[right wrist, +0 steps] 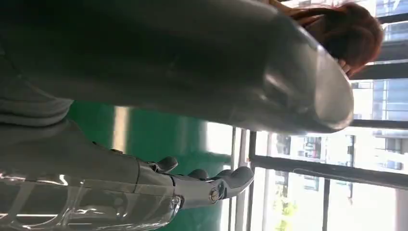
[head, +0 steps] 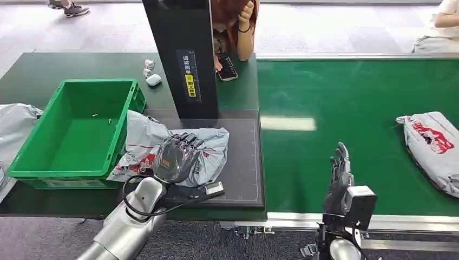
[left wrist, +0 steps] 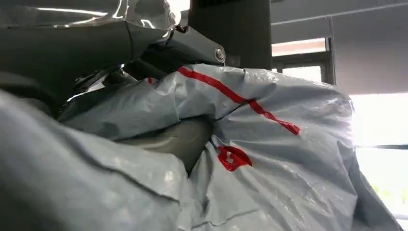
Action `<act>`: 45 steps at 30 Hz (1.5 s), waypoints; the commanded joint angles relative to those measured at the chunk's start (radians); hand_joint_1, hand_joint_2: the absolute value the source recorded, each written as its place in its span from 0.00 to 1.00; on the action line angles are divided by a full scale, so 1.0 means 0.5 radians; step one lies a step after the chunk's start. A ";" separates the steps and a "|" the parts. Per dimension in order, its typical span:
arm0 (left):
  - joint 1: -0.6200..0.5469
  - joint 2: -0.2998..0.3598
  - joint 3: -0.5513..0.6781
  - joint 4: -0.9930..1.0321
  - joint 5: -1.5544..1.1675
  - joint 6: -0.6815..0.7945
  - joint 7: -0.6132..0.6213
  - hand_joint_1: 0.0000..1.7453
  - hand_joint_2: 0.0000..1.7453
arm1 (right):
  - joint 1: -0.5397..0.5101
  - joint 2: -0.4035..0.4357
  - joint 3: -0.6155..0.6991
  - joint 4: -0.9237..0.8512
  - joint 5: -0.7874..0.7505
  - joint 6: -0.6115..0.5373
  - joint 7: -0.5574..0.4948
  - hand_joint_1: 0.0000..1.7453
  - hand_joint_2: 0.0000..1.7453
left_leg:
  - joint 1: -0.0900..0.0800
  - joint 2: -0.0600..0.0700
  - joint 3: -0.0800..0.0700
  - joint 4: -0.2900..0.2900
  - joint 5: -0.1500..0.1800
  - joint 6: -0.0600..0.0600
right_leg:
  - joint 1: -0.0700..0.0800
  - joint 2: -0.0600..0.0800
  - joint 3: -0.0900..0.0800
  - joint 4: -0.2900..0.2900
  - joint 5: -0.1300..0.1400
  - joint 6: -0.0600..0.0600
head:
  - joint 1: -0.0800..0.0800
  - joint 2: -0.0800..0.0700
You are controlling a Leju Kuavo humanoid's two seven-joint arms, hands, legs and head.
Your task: Moved the parcel from conveyor to table for the left to box.
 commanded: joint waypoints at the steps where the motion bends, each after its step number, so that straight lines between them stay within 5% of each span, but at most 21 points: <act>1: -0.030 0.099 0.176 -0.542 -0.103 0.032 -0.223 1.00 1.00 | -0.074 -0.086 0.090 0.187 -0.036 -0.021 -0.012 0.00 0.00 | 0.003 0.004 0.001 0.002 -0.001 -0.002 | 0.004 0.002 0.001 0.000 0.001 -0.002 | 0.000 0.000; 19: -0.030 0.099 0.176 -0.542 -0.103 0.032 -0.223 1.00 1.00 | -0.074 -0.086 0.090 0.187 -0.036 -0.021 -0.012 0.00 0.00 | 0.001 0.004 0.005 -0.001 -0.003 -0.001 | 0.002 0.002 0.005 -0.002 -0.001 -0.003 | 0.000 0.000; 29: -0.058 -0.118 0.557 -1.045 -0.047 0.032 -0.796 1.00 1.00 | -0.083 -0.147 0.163 0.273 -0.146 -0.105 -0.089 0.00 0.00 | 0.003 0.003 0.000 0.002 -0.003 -0.001 | 0.003 0.001 0.001 -0.001 -0.001 -0.003 | 0.000 0.000; 37: -0.354 -0.019 0.514 -0.621 -0.237 0.032 -0.268 1.00 1.00 | -0.008 -0.140 0.159 0.170 -0.150 -0.157 -0.081 0.00 0.00 | 0.002 -0.003 0.002 0.001 -0.002 -0.002 | 0.002 -0.006 0.002 0.000 -0.003 -0.004 | 0.000 0.000; 39: -0.538 0.150 0.409 -0.306 -0.288 0.032 0.121 1.00 1.00 | -0.003 -0.156 0.168 0.140 -0.156 -0.157 -0.062 0.00 0.00 | 0.002 -0.003 0.002 0.000 -0.001 -0.002 | 0.003 -0.005 0.002 -0.001 -0.002 -0.004 | 0.000 0.000; 45: -0.545 0.116 0.554 -0.189 -0.278 0.032 0.042 1.00 1.00 | -0.011 -0.162 0.167 0.126 -0.162 -0.155 -0.037 0.00 0.00 | 0.001 0.006 0.009 -0.002 -0.002 -0.003 | 0.002 0.003 0.006 -0.001 0.000 -0.006 | -0.002 0.000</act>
